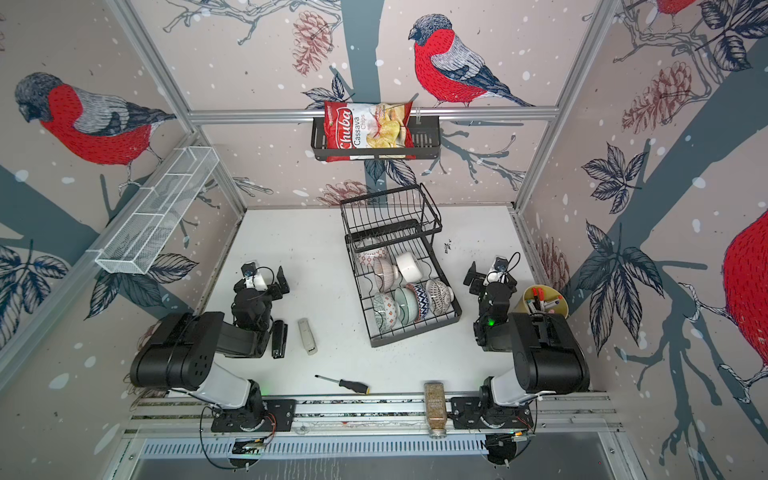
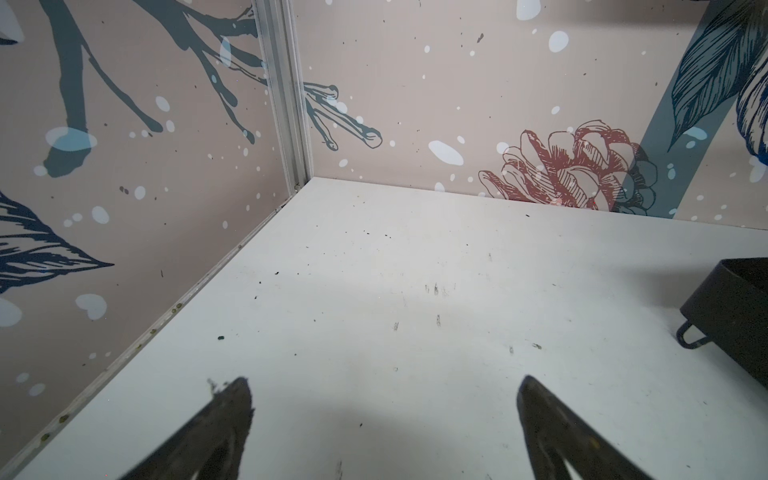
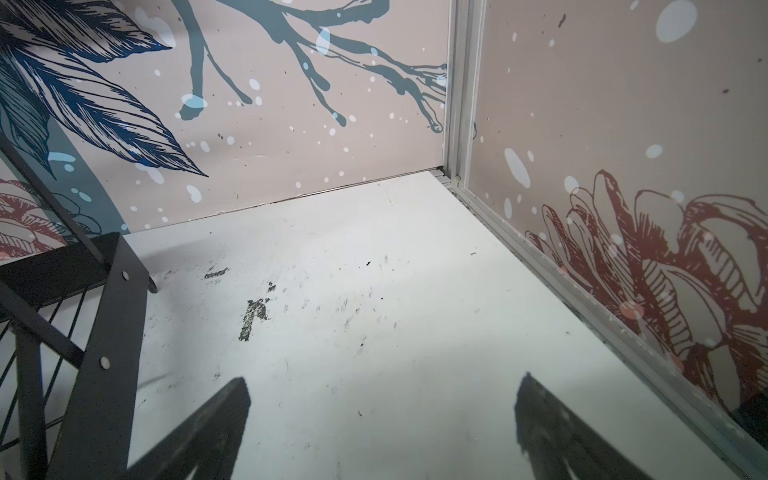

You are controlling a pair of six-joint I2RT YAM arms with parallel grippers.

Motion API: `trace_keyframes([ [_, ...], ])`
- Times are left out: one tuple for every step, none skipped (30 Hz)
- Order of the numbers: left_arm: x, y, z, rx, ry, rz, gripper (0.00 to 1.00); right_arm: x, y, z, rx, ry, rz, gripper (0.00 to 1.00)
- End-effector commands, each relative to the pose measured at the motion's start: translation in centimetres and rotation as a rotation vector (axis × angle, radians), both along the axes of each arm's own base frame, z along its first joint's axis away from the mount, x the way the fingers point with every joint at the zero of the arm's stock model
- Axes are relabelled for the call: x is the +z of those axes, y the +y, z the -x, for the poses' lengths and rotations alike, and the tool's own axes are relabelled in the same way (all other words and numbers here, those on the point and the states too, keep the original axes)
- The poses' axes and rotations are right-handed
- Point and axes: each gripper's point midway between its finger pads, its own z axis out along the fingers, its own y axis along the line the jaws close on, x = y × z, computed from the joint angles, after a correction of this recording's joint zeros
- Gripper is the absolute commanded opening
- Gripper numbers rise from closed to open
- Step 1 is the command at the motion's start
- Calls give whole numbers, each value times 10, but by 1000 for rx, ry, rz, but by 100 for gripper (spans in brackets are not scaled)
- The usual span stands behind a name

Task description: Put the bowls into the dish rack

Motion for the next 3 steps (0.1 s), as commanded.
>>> trace_keyframes([
  [11, -2, -1, -11, -45, -12, 98, 1, 5, -2, 38, -2, -4, 100],
  [12, -1, -1, -8, -47, -12, 98, 1, 5, -2, 34, -3, -1, 100],
  [11, -2, -1, -11, -46, -12, 98, 2, 6, -2, 33, -4, 0, 99],
])
